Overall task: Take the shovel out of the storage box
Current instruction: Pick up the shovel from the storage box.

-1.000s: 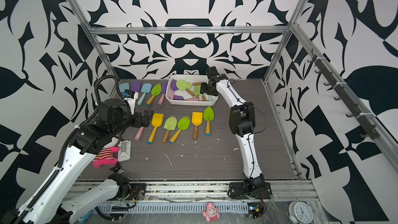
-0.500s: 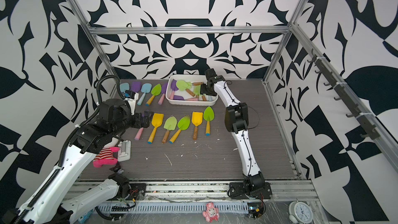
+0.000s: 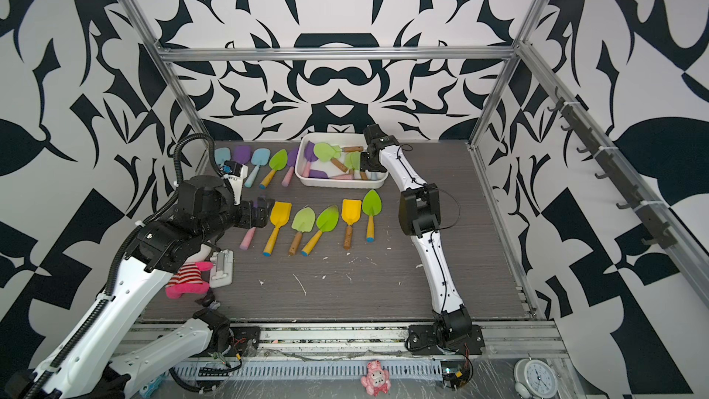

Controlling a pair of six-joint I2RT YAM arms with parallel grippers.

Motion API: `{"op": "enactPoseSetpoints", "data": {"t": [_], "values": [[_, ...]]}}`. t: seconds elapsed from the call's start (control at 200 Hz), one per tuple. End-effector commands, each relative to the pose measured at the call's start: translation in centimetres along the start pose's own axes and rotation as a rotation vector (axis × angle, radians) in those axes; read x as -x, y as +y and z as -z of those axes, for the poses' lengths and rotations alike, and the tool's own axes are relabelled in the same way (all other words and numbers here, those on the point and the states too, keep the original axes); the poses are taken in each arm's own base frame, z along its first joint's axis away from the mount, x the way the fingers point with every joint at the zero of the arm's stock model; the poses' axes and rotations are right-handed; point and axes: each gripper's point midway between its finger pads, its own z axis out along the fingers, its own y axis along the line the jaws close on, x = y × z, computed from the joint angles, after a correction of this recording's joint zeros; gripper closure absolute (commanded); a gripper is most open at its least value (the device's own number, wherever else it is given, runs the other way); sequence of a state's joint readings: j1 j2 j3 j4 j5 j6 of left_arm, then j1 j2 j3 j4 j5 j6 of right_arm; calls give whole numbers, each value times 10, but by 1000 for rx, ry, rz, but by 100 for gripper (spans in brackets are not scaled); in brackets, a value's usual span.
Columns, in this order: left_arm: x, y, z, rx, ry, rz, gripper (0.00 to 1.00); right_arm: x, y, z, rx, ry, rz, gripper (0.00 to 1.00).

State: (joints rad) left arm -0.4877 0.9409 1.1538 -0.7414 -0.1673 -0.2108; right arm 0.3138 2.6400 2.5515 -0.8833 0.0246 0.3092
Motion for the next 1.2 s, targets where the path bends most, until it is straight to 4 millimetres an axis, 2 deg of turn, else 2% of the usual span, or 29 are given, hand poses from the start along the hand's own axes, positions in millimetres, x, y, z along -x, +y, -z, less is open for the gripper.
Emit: {"op": "enactPoseSetpoints", "data": {"t": [0.0, 0.015, 0.31, 0.355, 0.475, 0.585, 0.67, 0.685, 0.74, 0.86, 0.895, 0.915, 1.195], "values": [[-5, -2, -2, -11, 27, 7, 1, 1, -8, 1, -38, 6, 12, 45], [-5, -3, -2, -13, 28, 7, 1, 7, -6, 6, -33, -13, 11, 45], [-6, -3, -5, -16, 32, 10, 1, -3, -12, -10, -57, 18, 13, 57], [-7, -4, -5, -17, 33, 10, 1, -5, -12, -11, -58, 23, 12, 61], [-7, -3, -5, -14, 30, 9, 1, 0, -9, -6, -48, 9, -4, 79], [-7, -3, -6, -15, 24, 8, 1, 20, 1, 17, -18, -64, -7, 89], [-5, -4, -7, -21, 16, 8, 1, 40, 9, 43, 19, -133, -17, 96], [-4, -4, -8, -22, 17, 9, 1, 34, 8, 38, 14, -114, -17, 97], [-2, -5, -9, -25, 10, 10, 1, 39, 11, 51, 32, -133, -23, 100], [1, -7, -10, -33, -3, 12, 1, 45, 22, 75, 97, -160, -44, 100], [1, -7, -11, -33, -4, 13, 1, 40, 21, 73, 97, -147, -49, 100], [2, -7, -11, -35, -6, 13, 1, 46, 23, 88, 109, -170, -53, 100], [7, -9, -12, -44, -32, 17, 1, 41, 33, 139, 213, -218, -94, 100]]}}
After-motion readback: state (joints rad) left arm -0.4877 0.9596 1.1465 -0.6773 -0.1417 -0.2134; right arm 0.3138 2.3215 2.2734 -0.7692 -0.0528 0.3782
